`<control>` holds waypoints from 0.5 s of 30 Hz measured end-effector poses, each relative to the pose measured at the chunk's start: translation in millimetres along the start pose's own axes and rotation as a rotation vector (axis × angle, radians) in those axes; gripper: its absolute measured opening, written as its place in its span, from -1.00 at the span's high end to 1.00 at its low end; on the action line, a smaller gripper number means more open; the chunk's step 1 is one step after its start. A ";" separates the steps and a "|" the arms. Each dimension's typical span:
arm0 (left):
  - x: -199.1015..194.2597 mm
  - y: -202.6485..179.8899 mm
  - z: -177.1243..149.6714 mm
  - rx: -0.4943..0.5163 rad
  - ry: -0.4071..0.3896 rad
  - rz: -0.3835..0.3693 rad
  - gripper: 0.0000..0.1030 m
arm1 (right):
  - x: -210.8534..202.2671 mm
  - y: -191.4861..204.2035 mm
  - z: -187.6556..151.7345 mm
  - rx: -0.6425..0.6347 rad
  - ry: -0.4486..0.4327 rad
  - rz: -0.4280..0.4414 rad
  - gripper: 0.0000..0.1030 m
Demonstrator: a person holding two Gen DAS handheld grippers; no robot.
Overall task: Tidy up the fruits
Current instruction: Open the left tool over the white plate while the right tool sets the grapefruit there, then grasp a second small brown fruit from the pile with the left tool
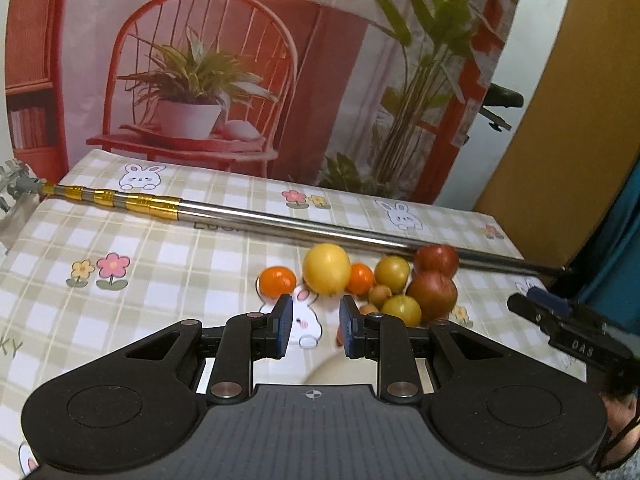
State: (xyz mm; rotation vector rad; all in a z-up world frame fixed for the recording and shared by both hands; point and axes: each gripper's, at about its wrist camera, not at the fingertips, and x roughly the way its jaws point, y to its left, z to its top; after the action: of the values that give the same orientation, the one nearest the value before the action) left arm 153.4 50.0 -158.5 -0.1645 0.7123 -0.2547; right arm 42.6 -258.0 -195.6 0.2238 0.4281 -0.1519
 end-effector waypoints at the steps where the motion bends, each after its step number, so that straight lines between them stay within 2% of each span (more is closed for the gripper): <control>1: 5.3 -0.5 3.3 -0.005 0.016 -0.008 0.48 | 2.3 -2.9 2.1 0.005 -0.001 -0.004 -0.14; 4: 27.0 -4.6 9.4 -0.011 0.075 -0.049 0.48 | 11.1 -9.2 6.2 0.012 0.007 -0.012 -0.14; 7: 58.9 -18.3 12.3 0.039 0.136 -0.075 0.48 | 19.7 -12.1 6.5 0.017 0.025 -0.014 -0.14; 11: 102.9 -41.7 10.5 0.188 0.212 -0.129 0.48 | 28.6 -14.7 2.9 0.021 0.047 -0.013 -0.14; 15: 135.7 -60.1 0.9 0.367 0.274 -0.126 0.48 | 30.4 -21.0 -1.4 0.052 0.056 -0.007 -0.14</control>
State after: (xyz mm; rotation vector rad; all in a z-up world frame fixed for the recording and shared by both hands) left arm 242.3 -46.2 -228.3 0.1790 0.9147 -0.5302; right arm 65.3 -280.8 -213.7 0.2778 0.4813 -0.1640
